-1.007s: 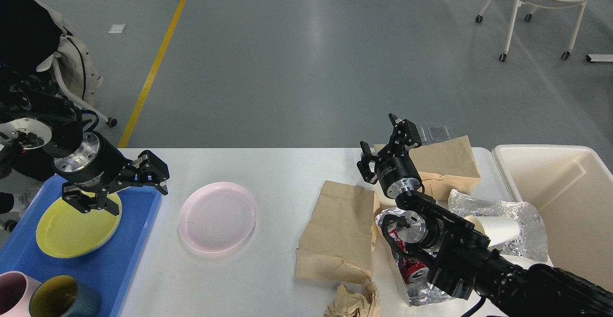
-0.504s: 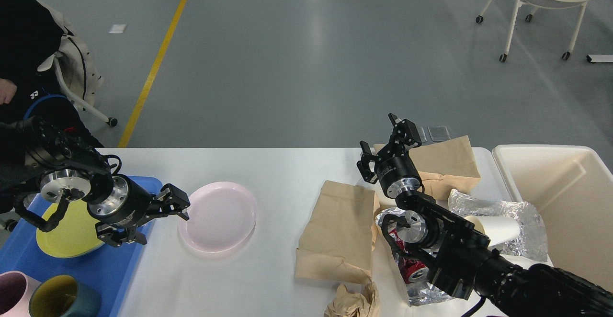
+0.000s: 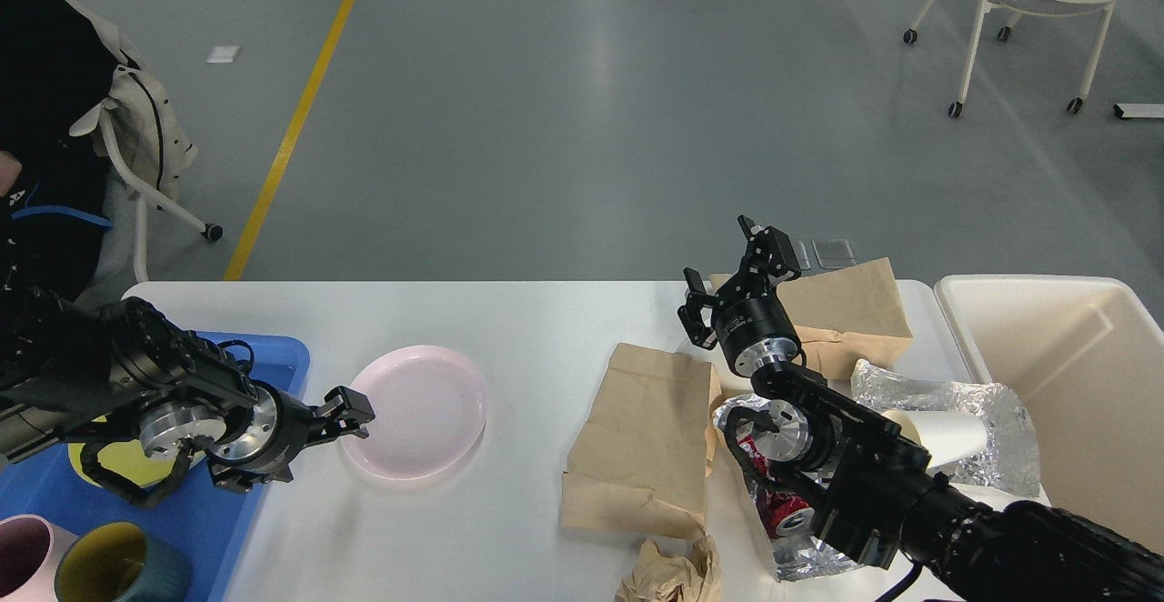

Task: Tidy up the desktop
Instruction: 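Raise the left gripper and move it to the pink plate's edge, then grip the rim of the pink plate with the left gripper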

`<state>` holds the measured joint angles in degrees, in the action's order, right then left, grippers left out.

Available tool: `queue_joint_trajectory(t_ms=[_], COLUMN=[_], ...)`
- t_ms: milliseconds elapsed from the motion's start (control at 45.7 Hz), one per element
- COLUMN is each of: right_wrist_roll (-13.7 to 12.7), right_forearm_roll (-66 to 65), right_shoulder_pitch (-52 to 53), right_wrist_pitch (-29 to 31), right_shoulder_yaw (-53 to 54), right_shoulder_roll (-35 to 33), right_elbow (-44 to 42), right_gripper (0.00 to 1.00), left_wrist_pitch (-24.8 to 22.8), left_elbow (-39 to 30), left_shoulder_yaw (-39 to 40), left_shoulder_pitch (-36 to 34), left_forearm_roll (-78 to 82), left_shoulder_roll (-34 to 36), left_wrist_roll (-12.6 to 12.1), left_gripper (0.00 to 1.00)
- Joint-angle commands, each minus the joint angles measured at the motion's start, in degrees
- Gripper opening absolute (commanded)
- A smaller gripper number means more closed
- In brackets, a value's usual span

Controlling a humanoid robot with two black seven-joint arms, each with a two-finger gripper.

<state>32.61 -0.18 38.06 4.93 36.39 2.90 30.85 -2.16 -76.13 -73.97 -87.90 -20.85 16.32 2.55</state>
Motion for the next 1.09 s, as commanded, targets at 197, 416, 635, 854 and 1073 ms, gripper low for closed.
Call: queue_joint_trajectory(t_ms=[197, 416, 635, 854, 1073], right_wrist_roll=[0.0, 0.0, 0.0, 0.0, 0.0], right_forearm_roll=[0.0, 0.0, 0.0, 0.0, 0.0], right_shoulder_pitch=[0.0, 0.0, 0.0, 0.0, 0.0], right_wrist_pitch=[0.1, 0.0, 0.0, 0.0, 0.0], right_shoulder_yaw=[0.0, 0.0, 0.0, 0.0, 0.0], right_shoulder_roll=[0.0, 0.0, 0.0, 0.0, 0.0], right_elbow=[0.0, 0.0, 0.0, 0.0, 0.0], right_gripper=[1.0, 1.0, 1.0, 1.0, 1.0], left_wrist_pitch=[6.3, 8.4, 9.6, 9.5, 9.7], left_elbow=[7.4, 9.2, 10.4, 11.3, 11.7], left_shoulder_yaw=[6.7, 9.6, 9.6, 9.6, 9.6], left_shoulder_pitch=[9.1, 11.5, 12.0, 12.3, 12.7], left_forearm_roll=[-0.2, -0.2, -0.2, -0.2, 0.0], left_shoulder_roll=[-0.4, -1.6, -2.1, -2.6, -3.8], left_wrist_roll=[-4.8, -7.7, -8.1, -9.5, -9.7], left_gripper=[0.95, 0.93, 0.78, 0.67, 0.6])
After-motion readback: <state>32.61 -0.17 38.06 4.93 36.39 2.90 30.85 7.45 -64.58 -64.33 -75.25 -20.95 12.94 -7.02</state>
